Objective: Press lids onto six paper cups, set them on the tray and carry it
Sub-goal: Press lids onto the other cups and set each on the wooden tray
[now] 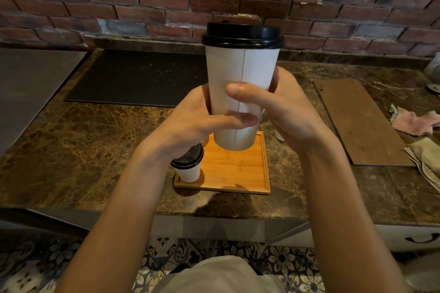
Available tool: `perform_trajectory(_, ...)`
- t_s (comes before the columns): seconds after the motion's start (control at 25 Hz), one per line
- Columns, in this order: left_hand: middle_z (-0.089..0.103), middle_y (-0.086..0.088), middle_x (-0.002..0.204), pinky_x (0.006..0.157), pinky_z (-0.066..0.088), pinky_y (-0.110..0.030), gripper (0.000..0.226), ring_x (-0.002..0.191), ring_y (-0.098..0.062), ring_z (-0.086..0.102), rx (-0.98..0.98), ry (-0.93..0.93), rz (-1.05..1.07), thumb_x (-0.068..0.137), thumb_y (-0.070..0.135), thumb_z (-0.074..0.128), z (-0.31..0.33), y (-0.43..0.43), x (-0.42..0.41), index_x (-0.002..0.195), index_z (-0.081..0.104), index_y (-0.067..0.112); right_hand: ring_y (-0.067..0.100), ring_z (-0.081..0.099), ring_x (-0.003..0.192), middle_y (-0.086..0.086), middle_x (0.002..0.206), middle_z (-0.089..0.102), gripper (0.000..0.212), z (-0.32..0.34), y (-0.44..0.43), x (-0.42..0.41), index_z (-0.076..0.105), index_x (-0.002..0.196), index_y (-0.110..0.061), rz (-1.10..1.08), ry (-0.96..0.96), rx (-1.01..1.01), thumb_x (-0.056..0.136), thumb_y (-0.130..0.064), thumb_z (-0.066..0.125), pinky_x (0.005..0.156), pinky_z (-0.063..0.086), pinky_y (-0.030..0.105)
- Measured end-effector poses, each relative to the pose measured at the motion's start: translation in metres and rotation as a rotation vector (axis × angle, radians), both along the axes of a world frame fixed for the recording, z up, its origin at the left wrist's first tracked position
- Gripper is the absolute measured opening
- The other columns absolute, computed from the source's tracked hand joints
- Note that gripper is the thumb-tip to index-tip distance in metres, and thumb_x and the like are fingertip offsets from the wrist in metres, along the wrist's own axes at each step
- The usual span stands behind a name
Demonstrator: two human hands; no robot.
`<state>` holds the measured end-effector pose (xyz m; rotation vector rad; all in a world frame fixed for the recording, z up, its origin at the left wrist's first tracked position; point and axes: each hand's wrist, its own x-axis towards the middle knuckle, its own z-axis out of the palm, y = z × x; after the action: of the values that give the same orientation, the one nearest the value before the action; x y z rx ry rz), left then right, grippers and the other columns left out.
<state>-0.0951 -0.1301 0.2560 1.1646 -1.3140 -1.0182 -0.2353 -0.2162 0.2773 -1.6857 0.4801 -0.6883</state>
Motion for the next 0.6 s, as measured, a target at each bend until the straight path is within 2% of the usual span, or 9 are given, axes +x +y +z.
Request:
perform_trajectory(0.12,0.066,0.007,0.112,0.086,0.054,-0.027,0.062,0.106,-0.012,0.063,0.004,-0.035,0.063,0.066,0.028,0.077,0.0,-0.003,0.001,0.123,0.054,0.021,0.008,0.067,0.098,-0.006,0.105,0.068,0.061,0.003,0.002,0.002,0.058,0.123,-0.019,-0.068,0.041,-0.053,0.069,-0.04,0.079,0.075,0.054,0.022)
perform_trajectory(0.24,0.066,0.003,0.11,0.086,0.055,-0.032,0.059,0.104,-0.015,0.064,0.01,-0.078,0.145,0.066,0.021,0.078,-0.001,-0.004,0.001,0.12,0.056,0.016,0.005,0.066,0.094,-0.007,0.105,0.067,0.064,0.004,0.004,0.005,0.057,0.123,-0.019,-0.135,0.069,-0.072,0.067,-0.041,0.079,0.07,0.054,0.018)
perform_trajectory(0.36,0.065,-0.003,0.113,0.089,0.054,-0.038,0.062,0.105,-0.018,0.063,0.02,-0.096,0.228,0.066,0.021,0.076,-0.003,-0.005,-0.002,0.124,0.054,0.01,0.008,0.064,0.099,-0.005,0.11,0.064,0.074,0.0,0.007,0.012,0.054,0.127,-0.018,-0.235,0.118,-0.117,0.064,-0.044,0.084,0.075,0.057,0.026)
perform_trajectory(0.52,0.064,0.001,0.111,0.082,0.055,-0.026,0.054,0.105,-0.014,0.062,0.012,-0.099,0.286,0.076,0.011,0.075,-0.005,-0.006,-0.005,0.125,0.053,0.01,0.008,0.06,0.101,-0.007,0.112,0.06,0.074,-0.005,0.013,0.02,0.049,0.129,-0.018,-0.339,0.128,-0.148,0.069,-0.041,0.086,0.077,0.055,0.023)
perform_trajectory(0.6,0.065,0.002,0.111,0.08,0.055,-0.022,0.055,0.104,-0.012,0.063,0.002,-0.106,0.282,0.075,0.012,0.076,-0.006,-0.007,-0.005,0.125,0.054,0.012,0.008,0.062,0.1,-0.006,0.112,0.061,0.073,-0.004,0.013,0.019,0.05,0.128,-0.018,-0.339,0.119,-0.133,0.069,-0.041,0.086,0.078,0.057,0.026)
